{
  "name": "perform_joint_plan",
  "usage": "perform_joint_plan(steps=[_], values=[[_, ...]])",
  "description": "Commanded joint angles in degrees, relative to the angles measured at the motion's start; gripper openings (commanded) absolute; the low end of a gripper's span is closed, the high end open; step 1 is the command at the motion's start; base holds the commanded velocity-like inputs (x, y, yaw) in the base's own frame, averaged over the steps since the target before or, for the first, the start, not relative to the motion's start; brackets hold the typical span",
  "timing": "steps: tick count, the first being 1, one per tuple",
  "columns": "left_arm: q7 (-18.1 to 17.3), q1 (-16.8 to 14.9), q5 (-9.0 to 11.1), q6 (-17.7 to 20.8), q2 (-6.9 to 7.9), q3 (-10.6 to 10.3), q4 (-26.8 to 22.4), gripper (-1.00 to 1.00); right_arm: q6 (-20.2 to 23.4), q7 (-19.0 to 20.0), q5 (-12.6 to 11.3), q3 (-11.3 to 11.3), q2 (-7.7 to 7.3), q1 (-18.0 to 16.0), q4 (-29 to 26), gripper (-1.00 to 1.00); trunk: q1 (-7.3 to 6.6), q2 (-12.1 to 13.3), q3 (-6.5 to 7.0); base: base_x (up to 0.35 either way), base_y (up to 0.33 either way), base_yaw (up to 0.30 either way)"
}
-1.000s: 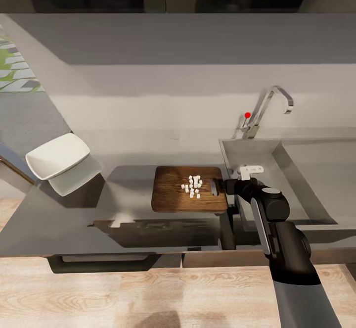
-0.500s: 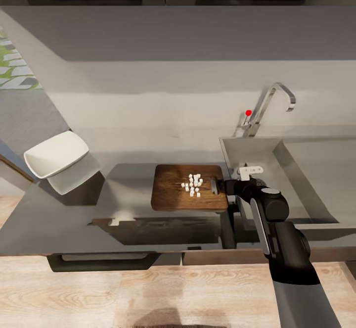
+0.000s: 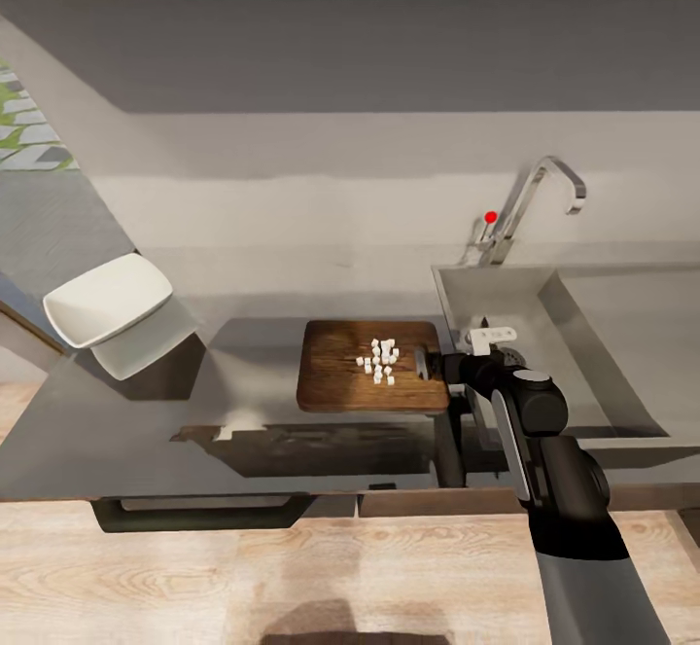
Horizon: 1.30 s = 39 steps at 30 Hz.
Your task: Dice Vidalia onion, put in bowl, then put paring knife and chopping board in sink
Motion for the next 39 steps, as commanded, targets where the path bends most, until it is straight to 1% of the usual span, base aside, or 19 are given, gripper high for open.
perform_joint_plan(steps=[1,5,9,12,39], values=[[0.2,0.0,0.4,-0.1,0.07,-0.3,-0.1,1.00,0.3,0.5,0.6,0.0,0.03,0.0,-0.1,1.00,0.03,-0.1,-0.14,0.000,0.000,0.000],[0.2,0.0,0.4,-0.1,0.07,-0.3,-0.1,1.00,0.3,0.6,0.6,0.0,0.03,0.0,-0.1,1.00,0.03,-0.1,-0.36,0.000,0.002,0.000],[0.2,0.0,0.4,-0.1,0.06,-0.3,-0.1,1.00,1.9,0.6,0.6,0.0,0.03,0.0,-0.1,1.00,0.03,-0.1,-0.58,0.000,0.087,0.000],[0.2,0.0,0.4,-0.1,0.06,-0.3,-0.1,1.00,2.2,0.6,0.6,0.0,0.03,0.0,-0.1,1.00,0.03,-0.1,-0.75,0.000,0.021,0.000],[0.2,0.0,0.4,-0.1,0.07,-0.3,0.0,1.00,2.3,0.6,0.6,0.0,0.03,0.0,-0.1,1.00,0.03,-0.1,-2.17,0.000,0.000,0.000]])
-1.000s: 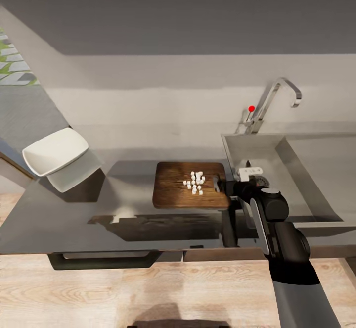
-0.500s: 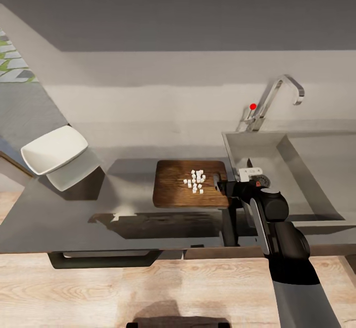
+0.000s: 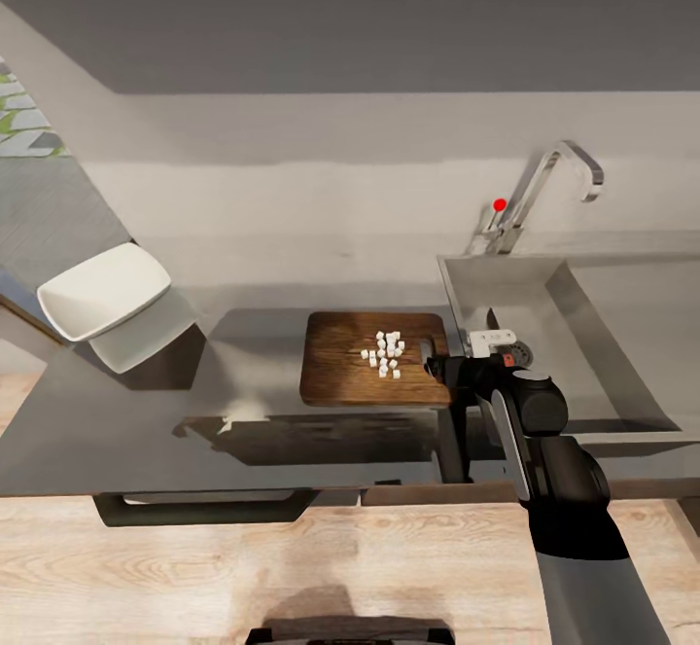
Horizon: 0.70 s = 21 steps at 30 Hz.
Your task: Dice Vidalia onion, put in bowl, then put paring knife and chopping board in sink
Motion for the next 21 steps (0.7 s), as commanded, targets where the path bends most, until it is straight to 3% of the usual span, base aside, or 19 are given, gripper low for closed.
perform_joint_plan(steps=[1,21], values=[[0.2,0.0,0.4,-0.1,0.07,-0.3,-0.1,1.00,0.3,0.6,0.6,0.0,0.01,0.0,-0.1,1.00,0.03,-0.1,-0.13,0.000,0.000,0.000],[0.3,0.0,0.4,-0.1,0.07,-0.3,0.0,1.00,0.3,0.6,0.6,0.0,-0.07,0.0,-0.1,1.00,0.03,-0.1,-0.41,0.000,0.000,0.000]])
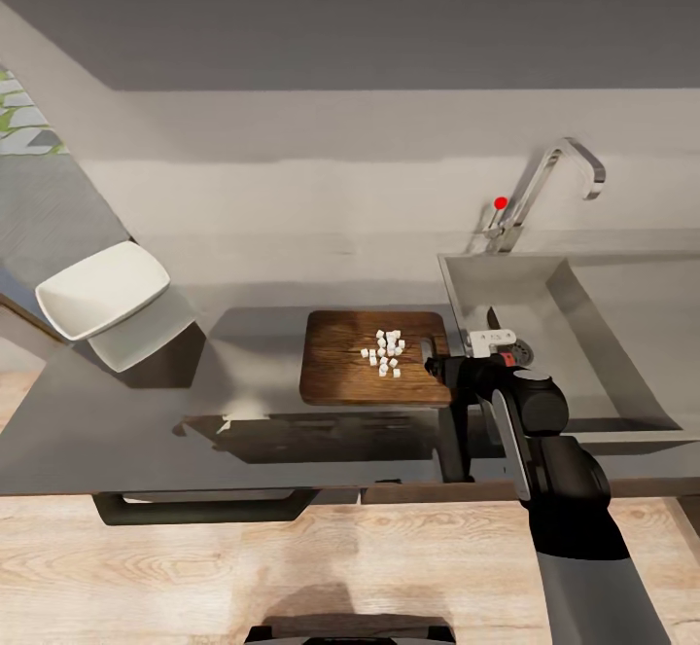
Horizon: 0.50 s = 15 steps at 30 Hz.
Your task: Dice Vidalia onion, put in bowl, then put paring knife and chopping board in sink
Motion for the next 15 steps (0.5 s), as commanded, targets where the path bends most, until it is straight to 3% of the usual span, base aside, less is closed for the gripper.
perform_joint_plan(steps=[1,5,6,15], values=[[0.2,0.0,0.4,-0.1,0.08,-0.3,-0.1,1.00,0.3,0.6,0.9,0.0,0.02,0.0,0.0,1.00,0.04,-0.1,-0.08,0.000,0.000,0.000],[0.2,0.0,0.4,-0.1,0.08,-0.3,-0.1,1.00,0.3,0.6,0.9,0.0,0.03,0.0,0.0,1.00,0.04,-0.1,-0.08,0.000,0.000,0.000],[0.2,0.0,0.4,-0.1,0.08,-0.3,-0.1,1.00,0.3,0.6,0.9,0.0,0.03,0.0,0.0,-1.00,0.04,-0.1,-0.08,0.000,0.000,0.000],[0.2,0.0,0.4,-0.1,0.08,-0.3,-0.1,1.00,0.4,0.5,0.9,0.0,0.04,0.0,0.0,-1.00,0.04,-0.1,-0.08,0.000,0.000,0.000]])
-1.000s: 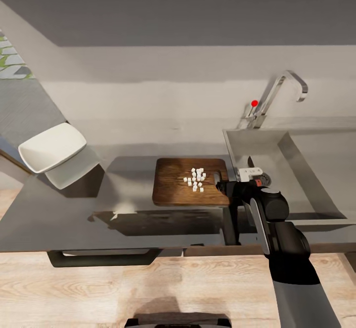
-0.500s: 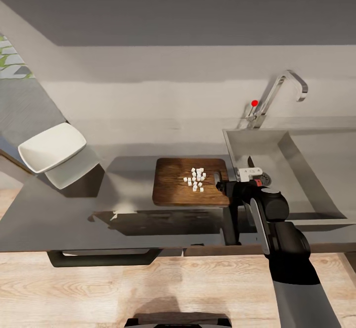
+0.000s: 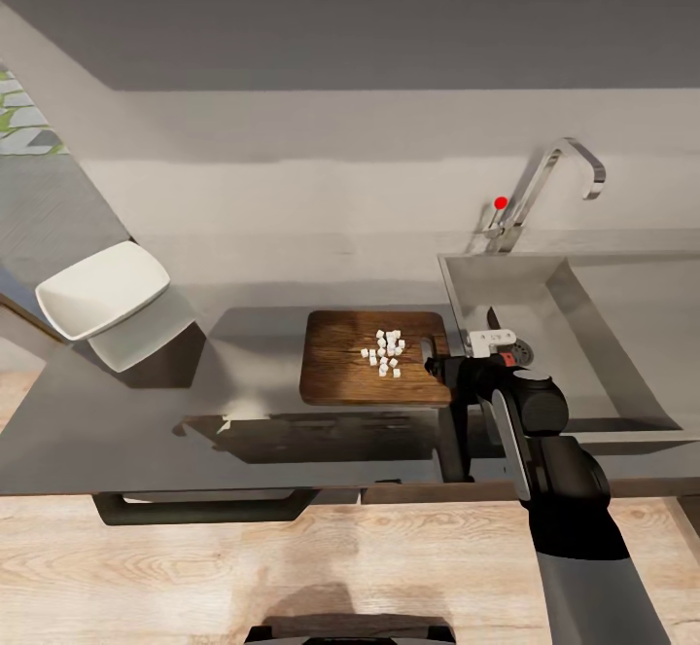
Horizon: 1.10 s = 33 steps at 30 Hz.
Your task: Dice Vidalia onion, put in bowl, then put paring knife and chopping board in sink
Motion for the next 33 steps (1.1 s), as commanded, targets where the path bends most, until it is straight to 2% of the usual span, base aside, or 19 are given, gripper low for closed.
perform_joint_plan(steps=[1,11,33], values=[[0.2,0.0,0.4,-0.1,0.08,-0.3,-0.1,1.00,0.5,0.6,1.1,0.0,0.03,0.0,0.0,-1.00,0.04,-0.1,-0.08,0.000,0.000,0.000],[0.2,0.0,0.4,-0.1,0.08,-0.3,-0.1,1.00,0.7,0.6,1.1,0.0,0.09,0.0,0.0,-1.00,0.04,-0.1,0.52,0.000,0.000,0.000],[0.2,0.0,0.4,-0.1,0.08,-0.3,-0.1,1.00,0.7,0.6,1.1,0.1,0.14,0.0,0.0,-1.00,0.04,-0.1,0.76,0.000,0.000,0.000]])
